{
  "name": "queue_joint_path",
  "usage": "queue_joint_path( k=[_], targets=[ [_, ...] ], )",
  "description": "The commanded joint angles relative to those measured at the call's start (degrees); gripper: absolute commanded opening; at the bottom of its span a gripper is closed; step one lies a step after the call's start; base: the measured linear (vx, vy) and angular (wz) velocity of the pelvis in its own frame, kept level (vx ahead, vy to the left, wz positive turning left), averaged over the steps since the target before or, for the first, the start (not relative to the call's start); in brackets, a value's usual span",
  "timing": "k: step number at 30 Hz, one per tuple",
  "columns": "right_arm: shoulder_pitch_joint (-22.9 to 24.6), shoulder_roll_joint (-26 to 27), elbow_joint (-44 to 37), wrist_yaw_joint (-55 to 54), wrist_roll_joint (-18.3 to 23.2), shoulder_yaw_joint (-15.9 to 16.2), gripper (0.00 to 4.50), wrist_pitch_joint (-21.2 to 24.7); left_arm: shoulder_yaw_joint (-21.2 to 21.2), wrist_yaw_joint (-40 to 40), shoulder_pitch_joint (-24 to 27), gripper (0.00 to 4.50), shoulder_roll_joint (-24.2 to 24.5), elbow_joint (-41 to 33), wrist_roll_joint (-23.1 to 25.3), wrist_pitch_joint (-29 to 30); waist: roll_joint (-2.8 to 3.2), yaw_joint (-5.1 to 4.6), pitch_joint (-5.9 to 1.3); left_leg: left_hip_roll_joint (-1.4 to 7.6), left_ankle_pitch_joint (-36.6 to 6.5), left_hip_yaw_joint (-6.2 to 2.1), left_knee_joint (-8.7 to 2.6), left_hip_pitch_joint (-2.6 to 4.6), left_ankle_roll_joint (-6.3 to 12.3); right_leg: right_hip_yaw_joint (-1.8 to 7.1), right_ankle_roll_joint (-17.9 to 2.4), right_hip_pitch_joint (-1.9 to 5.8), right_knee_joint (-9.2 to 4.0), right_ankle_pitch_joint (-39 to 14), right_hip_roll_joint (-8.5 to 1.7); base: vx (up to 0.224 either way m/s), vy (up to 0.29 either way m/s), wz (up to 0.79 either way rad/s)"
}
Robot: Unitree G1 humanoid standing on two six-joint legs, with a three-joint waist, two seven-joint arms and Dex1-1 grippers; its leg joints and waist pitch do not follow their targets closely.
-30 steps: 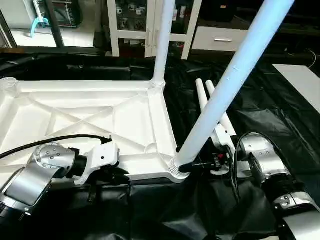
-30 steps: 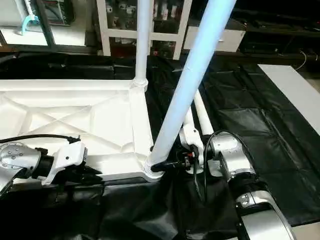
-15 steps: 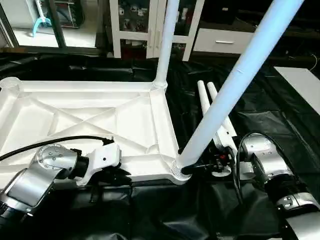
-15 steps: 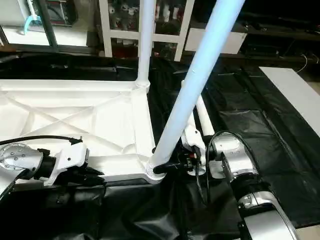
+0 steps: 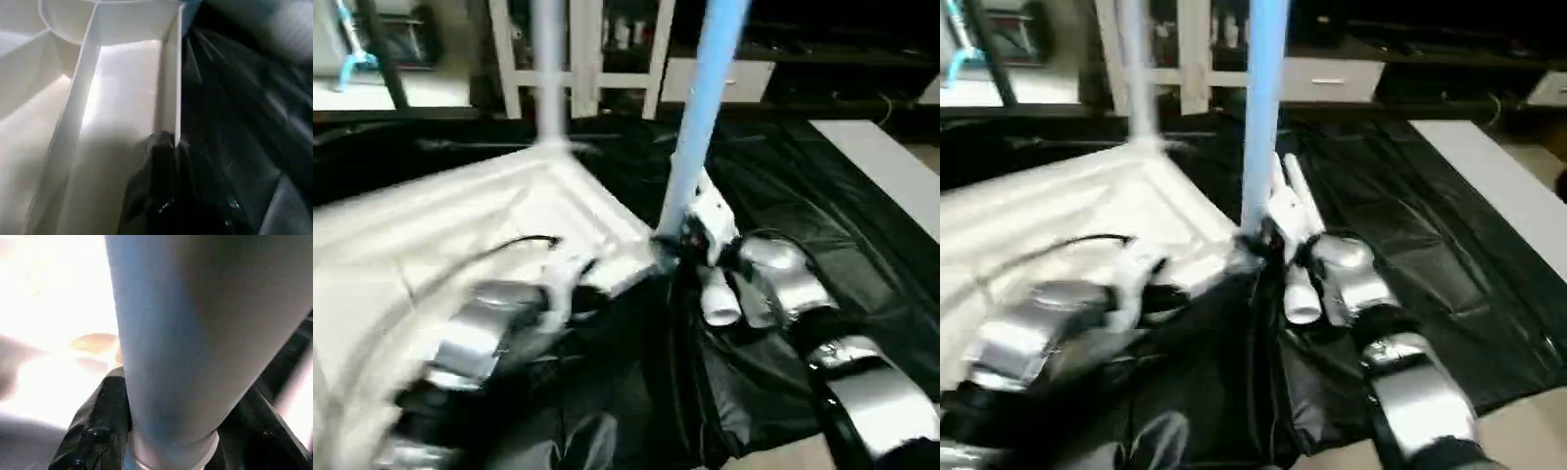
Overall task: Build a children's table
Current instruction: Insert table leg to table base
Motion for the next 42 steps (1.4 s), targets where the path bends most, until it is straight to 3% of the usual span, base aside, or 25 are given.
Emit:
queue_joint_path(
  k=[1,2,3,4,5,6,7,9,12,14,15,16,19,20,22,23,27,31,36,39,41,42],
  targets=[
    [4.88,4.78,9.72,-3.07,-2.49,3.09,1.98,8.93,2.12,4.28,-3.47,0.0,-3.99,-2.28,-0.44,0.56,0.7,-0.53,-0.14,5.41,-28.14,-4.67,-5.51,0.56,-3.94,4.71,-8.64,-2.19,-7.37,-29.19,-6.86,0.0,0.0,0.0],
    [4.31,6.03,10.22,-5.41,-1.43,2.0,1.98,9.34,1.59,4.59,-3.66,0.0,-4.81,-2.73,-0.34,0.75,0.81,-0.51,-0.09,5.4,-28.02,-4.75,-5.6,0.38,-3.73,4.69,-8.28,-2.13,-7.44,-29.4,-6.84,0.0,0.0,0.0],
    [3.46,7.79,10.74,-7.74,0.72,-0.02,1.98,9.71,1.41,5.04,-3.9,0.0,-5.7,-3.24,-0.54,0.7,0.26,-0.77,-0.22,5.47,-27.62,-4.84,-5.83,0.06,-3.55,4.73,-7.91,-2.05,-7.33,-28.59,-6.7,0.0,0.0,0.0],
    [3.21,8.21,10.77,-7.98,1.17,-0.43,1.98,9.55,1.38,4.86,-3.89,0.0,-5.55,-3.49,-0.63,0.85,0.74,-0.46,-0.76,5.56,-25.16,-4.96,-5.95,-0.24,-3.49,4.63,-8.07,-1.64,-6.93,-24.48,-6.66,0.0,0.0,0.0],
    [3.11,8.37,10.78,-8.07,1.34,-0.58,1.98,9.5,1.37,4.78,-3.88,0.0,-5.49,-3.59,-0.66,0.9,0.74,-0.46,-0.76,5.56,-25.16,-4.96,-5.95,-0.24,-3.49,4.63,-8.07,-1.64,-6.93,-24.48,-6.66,0.0,0.0,0.0],
    [2.83,8.77,10.92,-8.41,1.25,-1.08,1.98,9.24,1.52,5.04,-3.95,0.0,-5.46,-4.11,-0.69,1.97,0.89,-0.65,-0.75,5.81,-22.41,-4.54,-6.2,-0.57,-3.26,4.45,-9.72,-1.61,-6.26,-16.03,-6.21,0.0,0.0,0.0],
    [2.56,9.17,11.14,-8.27,0.98,-1.72,1.98,8.73,1.58,5.43,-3.94,0.0,-4.97,-4.53,-0.56,2.8,0.66,-0.72,-0.61,5.8,-22.53,-4.39,-6.27,-0.59,-3.13,4.41,-10.17,-1.68,-6.22,-15.09,-6.14,0.0,0.0,0.0],
    [2.04,9.29,11.37,-7.35,0.65,-2.8,1.98,8.03,2.26,6.11,-3.61,0.0,-3.37,-4.85,-0.35,3.57,0.83,-0.87,-0.58,5.72,-23.19,-4.28,-6.17,-0.38,-3.15,4.43,-11.03,-1.75,-6.21,-14.67,-6.25,0.0,0.0,0.0],
    [1.53,9.27,11.37,-4.62,2.4,-4.68,1.98,6.84,1.6,5.17,-2.91,0.0,-1.74,-5.72,-0.36,2.46,0.95,-1.32,-0.55,5.67,-24.31,-4.39,-6.16,-0.42,-3.01,4.43,-10.8,-1.86,-6.61,-17.14,-6.4,0.0,0.0,0.0],
    [1.43,7.86,10.56,2.96,3.45,-4.98,1.97,7.58,-3.41,-3.04,-0.12,0.0,4.99,-7.97,-0.57,-3.82,0.9,-1.39,-0.63,5.71,-23.53,-4.34,-6.27,-0.59,-2.7,4.47,-10.71,-1.81,-6.62,-16.28,-6.34,0.0,0.0,0.0],
    [1.44,7.83,10.54,3.11,3.46,-4.97,1.97,7.6,-3.5,-3.2,-0.07,0.0,5.11,-8.01,-0.58,-3.94,0.96,-1.19,-0.66,5.68,-23.01,-4.58,-6.24,-0.77,-2.21,4.42,-10.62,-1.7,-6.65,-15.92,-6.45,0.0,0.0,0.0],
    [1.52,7.32,10.15,5.89,3.71,-4.92,1.97,7.88,-5.15,-6.2,1.0,0.0,7.47,-8.85,-0.63,-6.35,1.09,-1.52,-1.14,5.86,-17.95,-4.41,-6.29,-1.61,-1.07,4.3,-12.07,-0.74,-5.68,-9.1,-6.35,0.0,0.0,0.0],
    [3.32,4.12,6.95,22.54,3.41,-2.61,1.96,9.55,-6.69,-14.79,4.44,0.0,14.9,-10.54,-1.61,-12.59,1.25,-1.2,-0.89,5.9,-13.88,-3.65,-5.95,-1.5,2.34,4.2,-14.76,-0.73,-5.34,-2.85,-6.11,0.0,0.0,0.0],
    [3.42,3.96,6.81,23.15,3.39,-2.5,1.96,9.56,-6.66,-15.08,4.53,0.0,15.14,-10.54,-1.65,-12.83,1.49,-1.06,-0.99,6.12,-12.84,-3.37,-5.92,-0.91,2.15,4.17,-15.71,-0.95,-5.21,-2.08,-6.1,0.0,0.0,0.0],
    [5.33,0.63,3.96,34.2,3.02,-0.19,1.96,10.07,-5.66,-19.87,6.15,0.0,19.15,-10.29,-2.63,-16.78,1.42,-0.75,-0.96,6.01,-11.51,-3.3,-5.83,-0.89,2.53,4.06,-16.39,-0.7,-5.08,-1.18,-6.0,0.0,0.0,0.0],
    [7.3,-3.03,0.99,42.99,2.87,2.18,1.96,10.65,-3.88,-23.32,7.14,0.0,21.87,-9.46,-3.78,-19.56,1.44,-0.39,-0.93,5.93,-10.82,-3.17,-5.72,-0.51,3.12,3.89,-15.92,-0.7,-5.1,-0.37,-5.67,0.0,0.0,0.0],
    [9.28,-8.18,-1.61,52.01,1.5,5.64,1.96,9.95,-2.19,-26.1,7.39,0.0,25.25,-6.87,-5.17,-22.52,1.44,0.38,-0.97,6.02,-8.99,-2.62,-5.64,0.21,2.64,4.08,-16.74,-0.99,-4.82,0.72,-5.73,0.0,0.0,0.0],
    [10.56,-12.65,-3.95,58.83,-0.64,8.0,1.96,8.63,-0.72,-30.33,7.72,0.0,27.95,-4.57,-7.05,-25.61,1.44,0.91,-1.1,5.89,-7.3,-2.59,-5.44,0.0,2.81,4.09,-17.0,-0.49,-4.68,1.36,-5.84,0.0,0.0,0.0],
    [12.62,-15.28,-9.65,60.55,2.83,10.82,1.95,11.7,0.17,-31.38,7.46,0.0,27.83,-3.39,-7.72,-27.56,1.16,1.54,-1.2,6.14,-7.01,-2.41,-5.45,-0.01,2.47,4.15,-16.93,-0.32,-4.52,0.53,-5.88,0.0,0.0,0.0],
    [14.43,-16.46,-12.69,60.55,5.09,13.04,1.95,12.58,0.28,-31.22,6.99,0.0,27.32,-1.94,-8.13,-28.25,1.15,1.78,-1.18,6.09,-8.1,-2.29,-5.39,0.19,2.12,4.33,-16.7,-0.5,-4.84,-1.57,-5.93,0.0,0.0,0.0],
    [14.95,-16.67,-13.13,60.55,5.3,13.51,1.95,12.25,0.06,-31.18,6.81,0.0,27.38,-1.35,-8.03,-28.65,1.0,1.68,-0.99,6.05,-10.38,-2.26,-5.51,0.02,1.38,4.5,-16.19,-0.63,-5.16,-5.62,-6.03,0.0,0.0,0.0],
    [15.96,-16.52,-12.62,60.55,4.13,13.71,1.95,9.56,-0.2,-30.97,6.5,0.0,27.44,-0.69,-7.73,-28.93,0.97,1.68,-0.91,6.09,-12.06,-2.27,-5.57,0.13,0.69,4.59,-15.64,-0.78,-5.5,-8.83,-6.13,0.0,0.0,0.0]
  ],
)
